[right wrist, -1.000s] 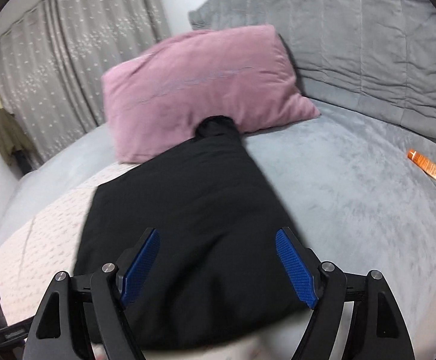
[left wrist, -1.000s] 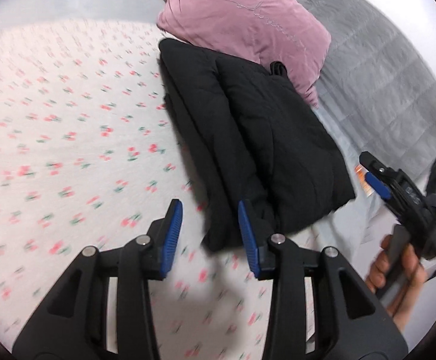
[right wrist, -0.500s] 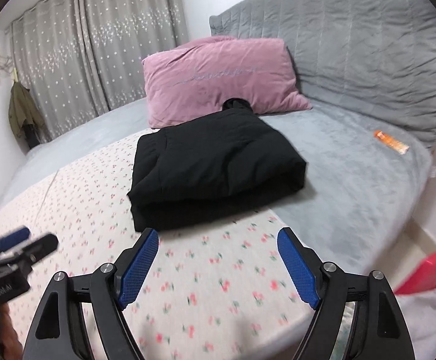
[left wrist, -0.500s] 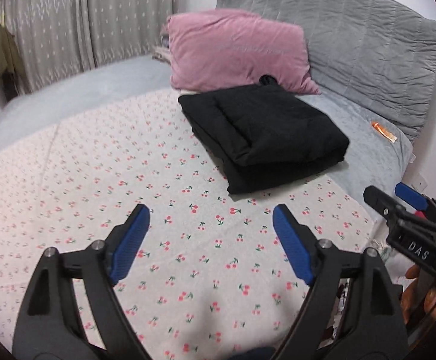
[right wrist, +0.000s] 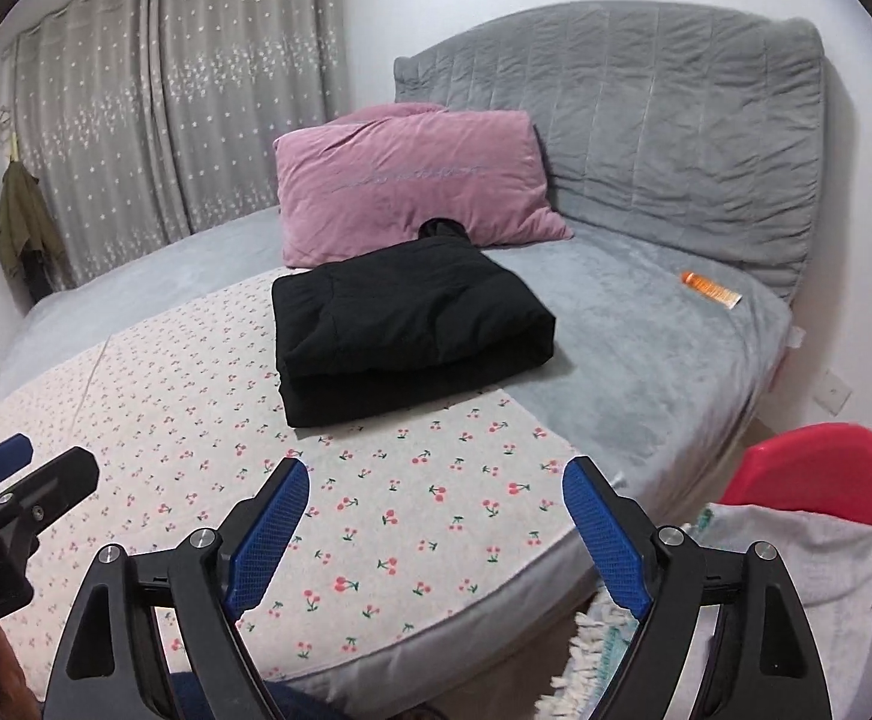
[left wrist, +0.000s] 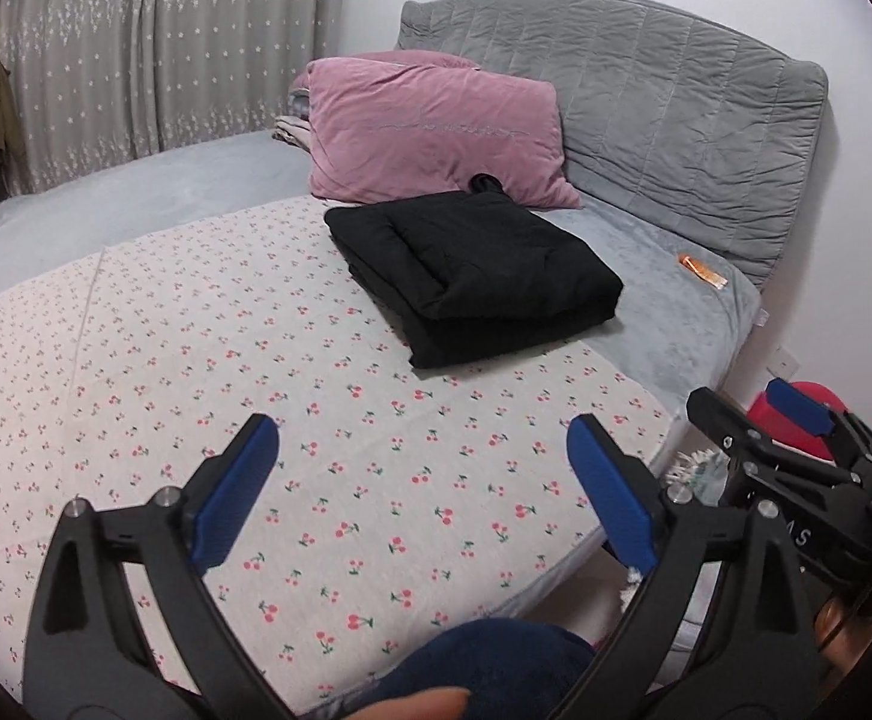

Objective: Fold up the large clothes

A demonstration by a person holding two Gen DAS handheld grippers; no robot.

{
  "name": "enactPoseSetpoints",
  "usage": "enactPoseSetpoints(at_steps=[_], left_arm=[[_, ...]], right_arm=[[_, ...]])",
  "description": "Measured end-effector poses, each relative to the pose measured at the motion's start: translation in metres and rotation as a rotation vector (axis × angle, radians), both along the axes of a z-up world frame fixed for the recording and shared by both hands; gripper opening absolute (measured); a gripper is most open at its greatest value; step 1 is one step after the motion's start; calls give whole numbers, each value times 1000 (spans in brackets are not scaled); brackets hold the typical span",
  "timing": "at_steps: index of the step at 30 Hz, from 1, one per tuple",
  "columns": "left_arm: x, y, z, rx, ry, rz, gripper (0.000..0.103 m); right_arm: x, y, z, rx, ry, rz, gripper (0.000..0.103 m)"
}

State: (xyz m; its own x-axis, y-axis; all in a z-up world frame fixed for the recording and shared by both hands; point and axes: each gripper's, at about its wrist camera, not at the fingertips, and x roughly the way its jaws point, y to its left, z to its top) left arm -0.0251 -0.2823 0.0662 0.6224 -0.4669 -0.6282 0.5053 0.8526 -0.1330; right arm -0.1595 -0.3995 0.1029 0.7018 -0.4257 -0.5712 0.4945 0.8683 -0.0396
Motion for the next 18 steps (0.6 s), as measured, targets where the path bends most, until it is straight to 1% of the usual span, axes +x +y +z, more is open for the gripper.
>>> enactPoseSetpoints(at_steps=[4,6,8,9,10,15,18], left_arm=[[-1,4,-1,1,12,-11,97],[-2,7,-1,6,6,-2,97],[-2,10,-3,13,12,1,99],[-2,11,-4,13,14,2,102],[-1,13,-4,13,14,6,102],[0,18,-6,33,4,17,102],[1,19,-8,31,11,14,102]], right_arm=[[-6,19,8,-76,12,-13,93],[-9,26,11,-89,3,-17,95],[-10,31,12,-103,0,-25,99],[-9,31,12,-105,2,-26,101],[-8,33,12,-103,7,-27,102],[-4,35,10,-88,16,-34,103],[-2,34,8,-77,26,-36,103]])
